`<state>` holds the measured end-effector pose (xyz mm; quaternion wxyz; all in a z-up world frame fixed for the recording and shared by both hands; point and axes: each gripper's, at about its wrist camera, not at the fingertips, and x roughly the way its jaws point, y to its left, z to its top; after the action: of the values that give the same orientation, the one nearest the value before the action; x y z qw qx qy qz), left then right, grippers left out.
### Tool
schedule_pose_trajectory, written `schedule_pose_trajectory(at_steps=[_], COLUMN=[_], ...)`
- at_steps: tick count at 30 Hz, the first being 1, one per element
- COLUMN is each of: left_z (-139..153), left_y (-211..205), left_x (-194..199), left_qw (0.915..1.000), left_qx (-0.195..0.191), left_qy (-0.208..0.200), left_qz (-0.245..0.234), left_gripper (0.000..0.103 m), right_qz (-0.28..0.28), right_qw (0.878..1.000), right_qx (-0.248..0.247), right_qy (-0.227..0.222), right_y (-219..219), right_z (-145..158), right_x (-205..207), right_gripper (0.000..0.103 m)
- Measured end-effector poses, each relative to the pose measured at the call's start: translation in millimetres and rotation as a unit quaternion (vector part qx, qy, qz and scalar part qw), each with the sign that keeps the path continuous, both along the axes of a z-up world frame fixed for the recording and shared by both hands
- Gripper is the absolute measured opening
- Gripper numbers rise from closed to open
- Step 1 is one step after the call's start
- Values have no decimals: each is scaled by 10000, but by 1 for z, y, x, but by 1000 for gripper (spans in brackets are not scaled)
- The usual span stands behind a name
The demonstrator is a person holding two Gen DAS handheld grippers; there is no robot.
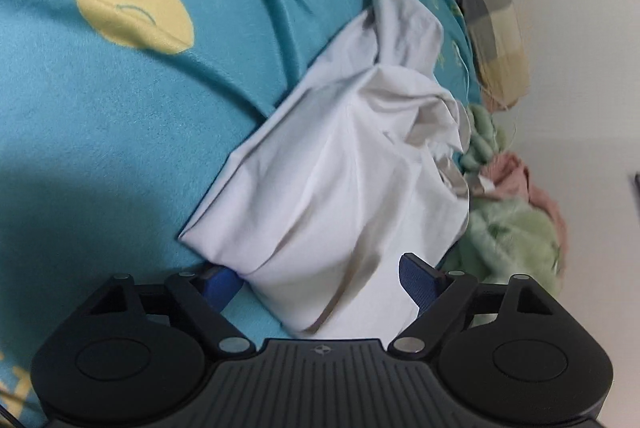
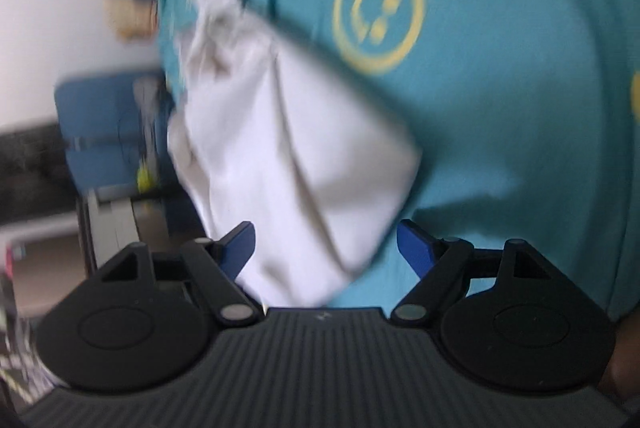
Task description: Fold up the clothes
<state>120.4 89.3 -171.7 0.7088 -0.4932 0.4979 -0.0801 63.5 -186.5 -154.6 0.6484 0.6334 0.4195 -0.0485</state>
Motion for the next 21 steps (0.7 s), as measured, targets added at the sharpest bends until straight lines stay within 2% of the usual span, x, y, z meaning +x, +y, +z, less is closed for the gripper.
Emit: schedule_pose_trajectory(at_steps=[1, 2, 4, 6, 7, 8, 10, 15, 19, 21], left_z=[-1, -1, -1, 0, 0, -1, -3, -4, -8, -9], left_y=[0, 0, -1, 0, 2, 3, 6, 2, -7, -8], left_x=[1, 1, 1, 0, 0, -1, -3, -7, -6, -4], left_qw=[10000, 9999, 9999, 9998, 9997, 9995, 9990, 9995, 9988, 9987], left_qx=[-33, -64, -54, 11, -12, -88, -210, -201, -433, -486], left_qy=[-12, -26, -75, -78, -33, 0, 58, 180, 215, 150], left_qz=[38, 74, 124, 188, 233, 291, 378, 153, -61, 26], left_gripper=[86, 86, 80, 65, 63, 62, 62, 64, 67, 67], right_qz=[-105, -131, -153, -46, -3, 35, 93, 33, -56, -116], right_qw=[9999, 9999, 9998, 9996, 9993, 9991, 9989, 9965, 9872, 9827], right_qx=[-48, -70, -127, -281, -361, -419, -440, -256, 7, 137], right_qy=[10, -2, -34, -80, -77, -69, -148, -798, -1594, -1842], right_y=[-2, -3, -3, 1, 2, 3, -2, -4, -5, -6], right_z=[-1, -3, -5, -3, -3, -3, -2, 11, 26, 30], right_x=[1, 3, 8, 12, 13, 14, 11, 9, 9, 11], right_gripper=[79, 72, 68, 56, 45, 28, 16, 12, 11, 11])
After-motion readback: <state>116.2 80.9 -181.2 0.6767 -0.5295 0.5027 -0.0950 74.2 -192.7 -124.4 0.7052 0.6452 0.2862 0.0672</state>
